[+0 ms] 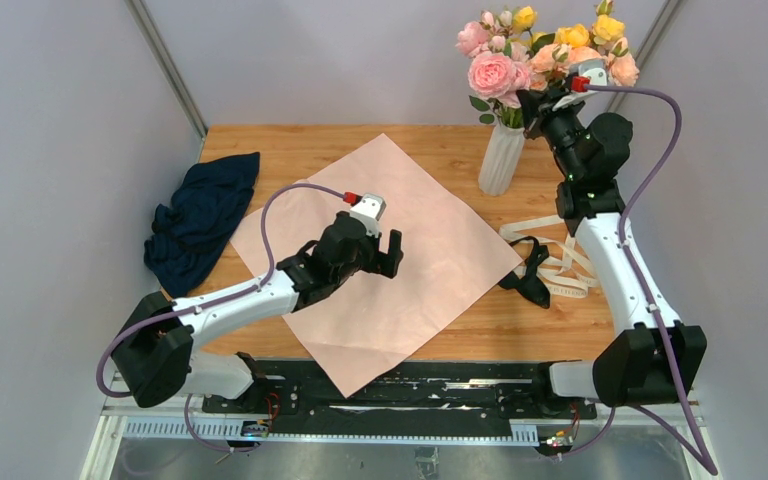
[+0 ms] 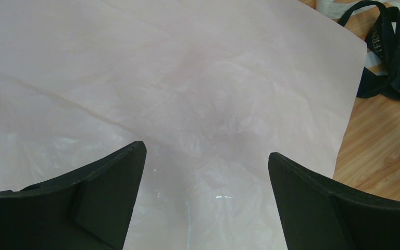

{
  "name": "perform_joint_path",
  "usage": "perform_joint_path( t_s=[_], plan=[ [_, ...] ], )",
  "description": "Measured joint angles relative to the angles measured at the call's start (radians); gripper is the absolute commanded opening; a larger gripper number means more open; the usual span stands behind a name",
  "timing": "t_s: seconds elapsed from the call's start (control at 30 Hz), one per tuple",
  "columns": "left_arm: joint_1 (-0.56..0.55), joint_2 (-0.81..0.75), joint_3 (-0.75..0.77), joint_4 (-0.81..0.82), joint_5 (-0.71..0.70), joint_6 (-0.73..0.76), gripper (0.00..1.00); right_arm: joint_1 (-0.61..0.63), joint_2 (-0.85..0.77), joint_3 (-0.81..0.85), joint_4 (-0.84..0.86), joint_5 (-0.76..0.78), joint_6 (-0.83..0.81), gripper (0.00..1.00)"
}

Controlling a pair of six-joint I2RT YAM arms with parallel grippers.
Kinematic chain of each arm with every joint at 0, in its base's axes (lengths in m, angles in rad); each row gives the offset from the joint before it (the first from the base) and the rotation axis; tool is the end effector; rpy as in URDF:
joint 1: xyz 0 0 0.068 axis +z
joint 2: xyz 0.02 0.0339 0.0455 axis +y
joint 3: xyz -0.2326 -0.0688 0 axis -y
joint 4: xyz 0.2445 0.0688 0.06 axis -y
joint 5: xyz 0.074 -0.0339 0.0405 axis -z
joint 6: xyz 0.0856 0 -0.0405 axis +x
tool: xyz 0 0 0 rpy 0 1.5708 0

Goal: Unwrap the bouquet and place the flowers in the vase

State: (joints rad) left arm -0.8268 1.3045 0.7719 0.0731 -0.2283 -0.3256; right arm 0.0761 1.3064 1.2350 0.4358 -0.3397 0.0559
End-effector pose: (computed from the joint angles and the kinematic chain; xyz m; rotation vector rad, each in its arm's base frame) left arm 0.2452 -0.2377 0.1956 0.3667 2.0204 -0.4960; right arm 0.3487 0.0552 0.4356 -0.3103 1.1947 0.3196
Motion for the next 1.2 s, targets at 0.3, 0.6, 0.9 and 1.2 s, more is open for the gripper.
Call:
perform_joint_path(
  t_s=[0.3, 0.6, 0.9, 1.2],
  plan=[
    [0.0, 0.019, 0.0, 0.0, 0.0, 0.0, 1.0, 0.0, 0.0, -0.017, 0.035, 0.049, -0.026, 0.0],
    [0.0, 0.023, 0.0, -0.001, -0.007, 0.004, 1.0, 0.0, 0.058, -0.008, 0.097, 0.083, -0.052, 0.0],
    [0.0, 0.024, 0.0, -0.001, -0.015, 0.004, 1.0, 0.0, 0.106, -0.016, 0.081, 0.109, -0.053, 0.0],
    [0.0, 0.028, 0.0, 0.0, -0.024, 0.008, 1.0, 0.0, 0.098, -0.023, 0.052, 0.116, -0.053, 0.0]
  ],
)
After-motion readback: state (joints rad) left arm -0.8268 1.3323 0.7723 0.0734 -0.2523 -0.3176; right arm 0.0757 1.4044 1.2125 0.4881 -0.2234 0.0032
